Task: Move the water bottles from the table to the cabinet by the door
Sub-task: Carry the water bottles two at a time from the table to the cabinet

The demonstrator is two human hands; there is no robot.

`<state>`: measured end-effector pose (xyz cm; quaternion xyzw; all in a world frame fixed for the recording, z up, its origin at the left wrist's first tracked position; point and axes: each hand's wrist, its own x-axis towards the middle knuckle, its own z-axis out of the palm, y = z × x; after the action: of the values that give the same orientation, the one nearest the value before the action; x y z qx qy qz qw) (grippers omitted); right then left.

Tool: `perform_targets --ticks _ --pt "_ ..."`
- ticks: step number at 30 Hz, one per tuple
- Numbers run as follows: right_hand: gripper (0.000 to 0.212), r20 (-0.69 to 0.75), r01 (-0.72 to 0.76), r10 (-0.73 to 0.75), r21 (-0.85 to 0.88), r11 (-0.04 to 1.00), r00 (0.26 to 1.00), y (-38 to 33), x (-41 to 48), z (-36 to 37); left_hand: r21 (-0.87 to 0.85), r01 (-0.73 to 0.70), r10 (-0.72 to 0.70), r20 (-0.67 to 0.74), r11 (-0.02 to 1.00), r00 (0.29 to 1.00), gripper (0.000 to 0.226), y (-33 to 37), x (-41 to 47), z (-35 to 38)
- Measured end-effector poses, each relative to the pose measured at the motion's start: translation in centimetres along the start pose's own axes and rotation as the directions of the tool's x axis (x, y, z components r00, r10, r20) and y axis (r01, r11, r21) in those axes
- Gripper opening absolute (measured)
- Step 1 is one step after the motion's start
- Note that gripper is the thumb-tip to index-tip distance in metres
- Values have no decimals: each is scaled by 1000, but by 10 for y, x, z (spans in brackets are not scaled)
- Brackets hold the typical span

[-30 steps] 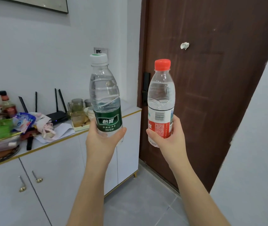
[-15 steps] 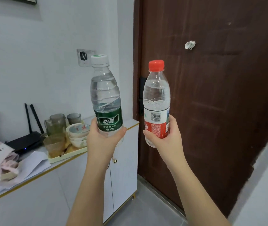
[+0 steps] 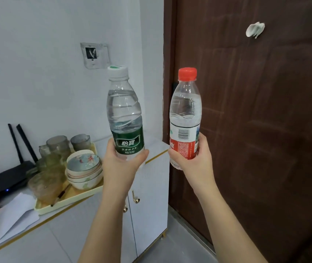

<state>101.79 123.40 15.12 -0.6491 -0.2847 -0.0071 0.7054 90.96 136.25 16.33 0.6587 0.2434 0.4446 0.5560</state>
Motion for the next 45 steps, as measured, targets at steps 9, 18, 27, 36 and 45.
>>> perform_targets --ticks 9,18,27,36,45 --pt "67 120 29 -39 77 997 992 56 118 6 27 -28 31 -122 999 992 56 -33 78 65" --pt "69 269 -18 -23 149 989 963 113 226 23 25 20 -12 -291 999 957 52 -74 152 115" --pt "71 328 -99 46 146 984 944 169 279 77 82 111 -72 -380 990 922 58 -129 215 115" --pt "67 295 -171 131 113 979 946 237 335 152 114 191 -133 -387 975 912 54 -191 307 112" --pt "63 295 -284 290 -64 957 911 308 355 192 196 355 -269 -361 914 893 53 -249 338 109"
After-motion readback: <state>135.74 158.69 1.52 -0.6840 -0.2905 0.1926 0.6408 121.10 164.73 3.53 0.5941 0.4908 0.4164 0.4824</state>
